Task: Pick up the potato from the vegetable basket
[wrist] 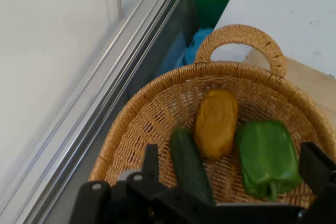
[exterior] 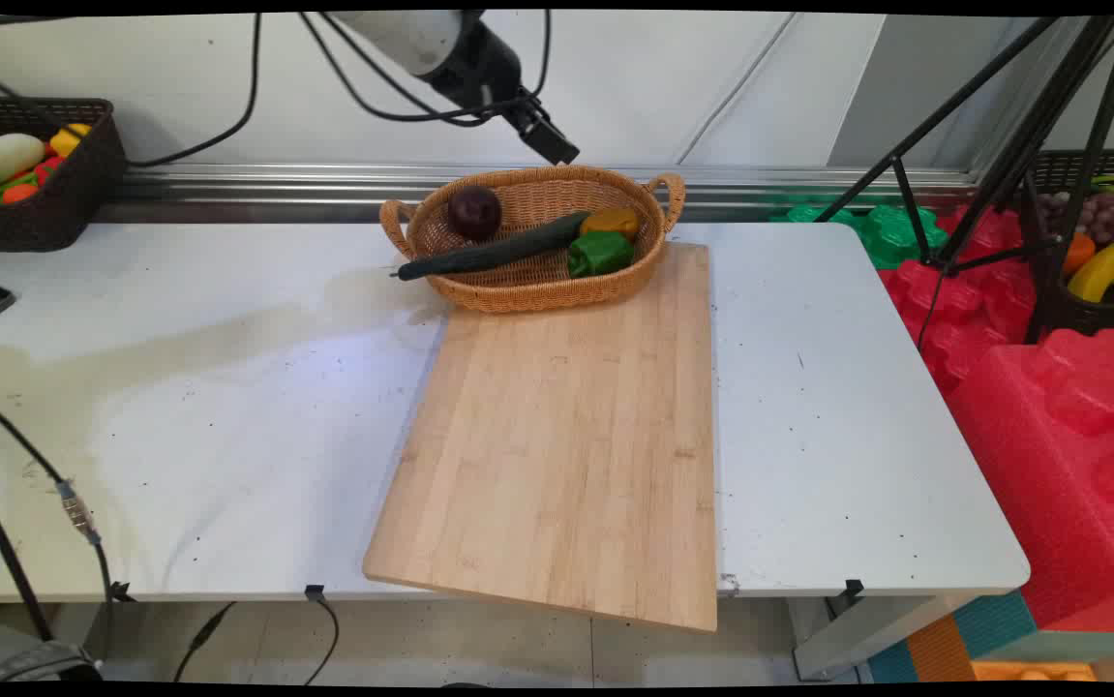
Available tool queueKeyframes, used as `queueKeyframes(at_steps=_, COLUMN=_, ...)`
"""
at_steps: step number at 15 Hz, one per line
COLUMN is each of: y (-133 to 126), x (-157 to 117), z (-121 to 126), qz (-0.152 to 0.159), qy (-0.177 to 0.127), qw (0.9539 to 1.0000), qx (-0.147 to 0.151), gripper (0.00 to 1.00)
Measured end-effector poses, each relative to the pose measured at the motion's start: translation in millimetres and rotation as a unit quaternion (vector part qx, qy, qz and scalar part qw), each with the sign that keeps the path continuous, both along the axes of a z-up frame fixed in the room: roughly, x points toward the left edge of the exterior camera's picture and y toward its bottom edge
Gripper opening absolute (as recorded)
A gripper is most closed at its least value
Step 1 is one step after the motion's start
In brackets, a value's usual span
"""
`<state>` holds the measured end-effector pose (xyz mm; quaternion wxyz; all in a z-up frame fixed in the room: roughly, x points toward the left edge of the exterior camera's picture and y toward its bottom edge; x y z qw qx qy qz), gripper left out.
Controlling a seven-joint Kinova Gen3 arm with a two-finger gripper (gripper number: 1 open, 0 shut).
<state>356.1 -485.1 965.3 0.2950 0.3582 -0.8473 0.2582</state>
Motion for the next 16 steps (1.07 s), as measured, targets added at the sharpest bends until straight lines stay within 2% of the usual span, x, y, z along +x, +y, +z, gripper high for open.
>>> queueKeyframes(at_steps=8, y=-67, x=-45, z=-19, qz=0.015, qy=-0.022, qw=0.9984, qx=0.050, gripper=1.00)
queueKeyframes(at_steps=16, y=-122, x=-72, z=-63, qz=0.023, qy=-0.032, qw=0.9935, qx=0.107, gripper=1.00)
